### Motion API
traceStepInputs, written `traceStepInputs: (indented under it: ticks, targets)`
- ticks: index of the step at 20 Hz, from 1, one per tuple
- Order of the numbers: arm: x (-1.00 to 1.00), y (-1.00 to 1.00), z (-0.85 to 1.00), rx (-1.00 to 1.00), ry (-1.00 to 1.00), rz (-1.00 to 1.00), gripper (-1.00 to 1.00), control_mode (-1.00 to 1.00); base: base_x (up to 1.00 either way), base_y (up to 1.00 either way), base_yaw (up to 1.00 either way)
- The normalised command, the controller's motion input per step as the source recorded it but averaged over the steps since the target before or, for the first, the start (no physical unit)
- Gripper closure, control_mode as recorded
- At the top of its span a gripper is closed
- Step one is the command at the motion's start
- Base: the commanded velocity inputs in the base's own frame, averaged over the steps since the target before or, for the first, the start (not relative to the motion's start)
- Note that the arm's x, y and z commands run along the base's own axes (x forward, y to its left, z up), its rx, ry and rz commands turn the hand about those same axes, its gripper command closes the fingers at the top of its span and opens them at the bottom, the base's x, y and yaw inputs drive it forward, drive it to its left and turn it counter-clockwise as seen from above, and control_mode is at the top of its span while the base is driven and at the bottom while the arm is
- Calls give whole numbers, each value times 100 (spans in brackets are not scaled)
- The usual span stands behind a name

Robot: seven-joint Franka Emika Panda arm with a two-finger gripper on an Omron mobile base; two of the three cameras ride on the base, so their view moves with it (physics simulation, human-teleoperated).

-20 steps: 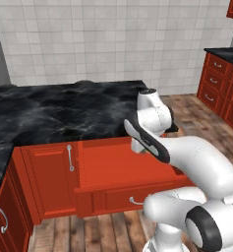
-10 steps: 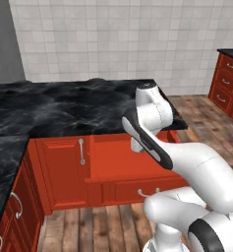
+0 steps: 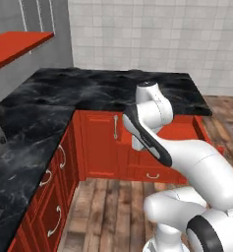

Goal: Restock the sink supplies by placing the sponge and soap dispenser on the counter and next to the sink. Make sure the soap dispenser is upright.

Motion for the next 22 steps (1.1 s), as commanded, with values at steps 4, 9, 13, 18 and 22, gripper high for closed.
traceStepInputs:
  ticks: [4, 9, 13, 18, 22]
  targets:
    - [0, 0, 0, 0, 0, 0, 100, 100, -56, 48, 49]
    - [0, 0, 0, 0, 0, 0, 100, 100, -2, 66, 54]
    - [0, 0, 0, 0, 0, 0, 100, 100, 67, 33, 52]
    - [0, 0, 0, 0, 0, 0, 100, 100, 30, 9, 44]
    - [0, 0, 0, 0, 0, 0, 100, 100, 40, 0, 41]
